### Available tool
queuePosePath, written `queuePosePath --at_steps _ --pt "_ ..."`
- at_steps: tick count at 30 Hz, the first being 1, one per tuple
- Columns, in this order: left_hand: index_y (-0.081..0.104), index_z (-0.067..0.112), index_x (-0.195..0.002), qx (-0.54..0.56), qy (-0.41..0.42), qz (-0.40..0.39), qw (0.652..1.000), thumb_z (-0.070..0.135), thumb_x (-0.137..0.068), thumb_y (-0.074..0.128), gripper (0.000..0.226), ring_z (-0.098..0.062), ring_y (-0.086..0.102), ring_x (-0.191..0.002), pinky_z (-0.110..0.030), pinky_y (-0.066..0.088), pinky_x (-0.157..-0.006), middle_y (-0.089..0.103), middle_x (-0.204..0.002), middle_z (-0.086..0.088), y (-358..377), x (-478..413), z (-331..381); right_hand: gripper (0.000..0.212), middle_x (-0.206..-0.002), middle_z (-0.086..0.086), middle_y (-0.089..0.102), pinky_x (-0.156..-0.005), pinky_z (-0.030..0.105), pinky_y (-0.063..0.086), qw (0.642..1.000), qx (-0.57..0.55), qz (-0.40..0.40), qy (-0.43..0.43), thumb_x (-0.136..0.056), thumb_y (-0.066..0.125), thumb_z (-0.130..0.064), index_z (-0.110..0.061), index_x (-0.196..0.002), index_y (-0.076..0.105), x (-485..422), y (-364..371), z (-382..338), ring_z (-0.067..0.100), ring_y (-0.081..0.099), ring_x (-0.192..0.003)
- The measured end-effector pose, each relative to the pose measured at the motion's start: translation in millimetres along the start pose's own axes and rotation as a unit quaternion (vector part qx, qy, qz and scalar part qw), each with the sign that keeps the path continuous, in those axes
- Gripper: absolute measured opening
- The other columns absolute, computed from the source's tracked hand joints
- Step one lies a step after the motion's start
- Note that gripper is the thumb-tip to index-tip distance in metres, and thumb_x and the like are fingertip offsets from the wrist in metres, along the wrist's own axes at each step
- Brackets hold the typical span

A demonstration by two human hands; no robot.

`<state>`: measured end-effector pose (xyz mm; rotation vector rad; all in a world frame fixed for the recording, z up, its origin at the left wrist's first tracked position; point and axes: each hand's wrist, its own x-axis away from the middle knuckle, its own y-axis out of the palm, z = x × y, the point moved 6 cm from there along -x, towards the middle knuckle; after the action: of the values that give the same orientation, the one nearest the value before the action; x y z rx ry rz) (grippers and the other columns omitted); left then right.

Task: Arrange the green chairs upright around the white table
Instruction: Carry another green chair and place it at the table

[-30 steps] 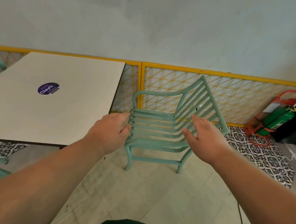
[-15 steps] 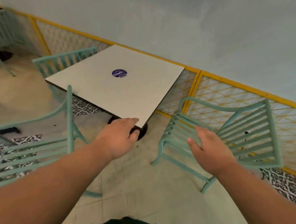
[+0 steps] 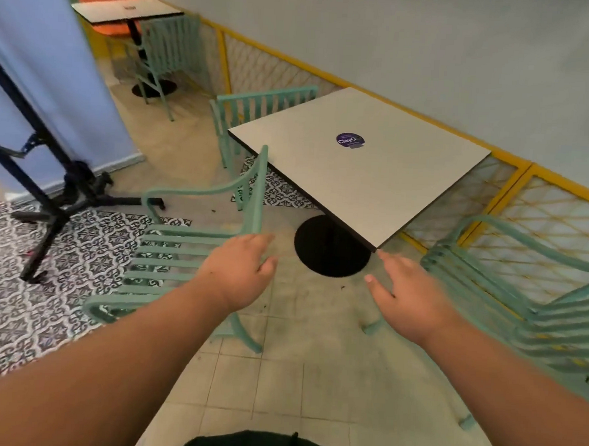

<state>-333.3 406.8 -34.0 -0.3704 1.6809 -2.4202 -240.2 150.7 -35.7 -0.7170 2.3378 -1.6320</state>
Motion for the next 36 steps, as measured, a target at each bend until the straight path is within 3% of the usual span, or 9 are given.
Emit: queuePosePath --at_steps 7,18,22,25,28,34,36 --pt "0.036 0.018 -0.154 -0.018 -0.025 -0.023 0.999 0.041 -0.102 0.039 0.056 -0.028 0.042 -0.139 -0.047 0.036 -0.113 0.047 -0.153 -0.008 8 6 -108 0.062 -0.161 0.005 0.036 -0.121 0.04 0.026 0.999 0.0 -0.047 0.016 -0.105 0.042 -0.046 -0.018 -0.159 0.029 -19 72 -55 0.022 0.028 -0.149" --pt "0.037 0.022 -0.153 -0.061 0.014 -0.077 0.995 0.043 -0.103 0.037 0.055 -0.027 0.045 -0.137 -0.047 0.039 -0.112 0.048 -0.152 -0.004 7 -22 -277 0.062 -0.15 0.011 0.048 -0.117 0.041 0.034 0.997 -0.008 -0.038 0.063 -0.1 0.046 -0.048 -0.012 -0.151 0.042 -62 179 -175 0.027 0.043 -0.139" --pt "0.034 0.024 -0.154 -0.055 0.013 -0.102 0.993 0.045 -0.103 0.033 0.055 -0.023 0.043 -0.139 -0.045 0.039 -0.113 0.046 -0.153 0.0 35 -38 -312 0.064 -0.139 0.01 0.055 -0.114 0.04 0.037 0.999 0.002 -0.025 0.037 -0.097 0.044 -0.052 -0.01 -0.146 0.049 -87 202 -195 0.028 0.047 -0.133" --pt "0.033 0.025 -0.154 -0.049 0.003 -0.104 0.993 0.047 -0.103 0.032 0.056 -0.022 0.043 -0.139 -0.044 0.04 -0.112 0.046 -0.153 0.0 56 -52 -328 0.072 -0.147 0.009 0.052 -0.123 0.04 0.025 0.998 0.054 -0.038 -0.014 -0.096 0.035 -0.059 -0.01 -0.148 0.048 -116 214 -204 0.029 0.033 -0.147" --pt "0.031 0.027 -0.155 -0.046 -0.007 -0.115 0.992 0.049 -0.102 0.03 0.057 -0.022 0.04 -0.141 -0.046 0.039 -0.113 0.044 -0.155 0.001 85 -70 -346 0.062 -0.154 0.007 0.046 -0.126 0.039 0.007 0.99 0.115 -0.055 -0.06 -0.102 0.041 -0.051 -0.013 -0.151 0.043 -152 227 -213 0.027 0.018 -0.155" --pt "0.031 0.026 -0.156 -0.056 -0.021 -0.148 0.987 0.048 -0.103 0.031 0.058 -0.023 0.035 -0.145 -0.045 0.031 -0.116 0.04 -0.158 0.002 148 -98 -380 0.065 -0.155 0.006 0.044 -0.125 0.038 0.007 0.964 0.223 -0.129 -0.071 -0.103 0.029 -0.057 -0.017 -0.153 0.04 -184 281 -227 0.026 0.017 -0.155" --pt "0.031 0.026 -0.156 -0.061 -0.018 -0.158 0.985 0.049 -0.103 0.03 0.058 -0.024 0.035 -0.145 -0.046 0.029 -0.116 0.039 -0.159 0.001 167 -110 -392 0.065 -0.148 0.008 0.05 -0.121 0.04 0.021 0.947 0.28 -0.151 -0.039 -0.103 0.023 -0.06 -0.017 -0.146 0.047 -193 300 -223 0.028 0.032 -0.147"
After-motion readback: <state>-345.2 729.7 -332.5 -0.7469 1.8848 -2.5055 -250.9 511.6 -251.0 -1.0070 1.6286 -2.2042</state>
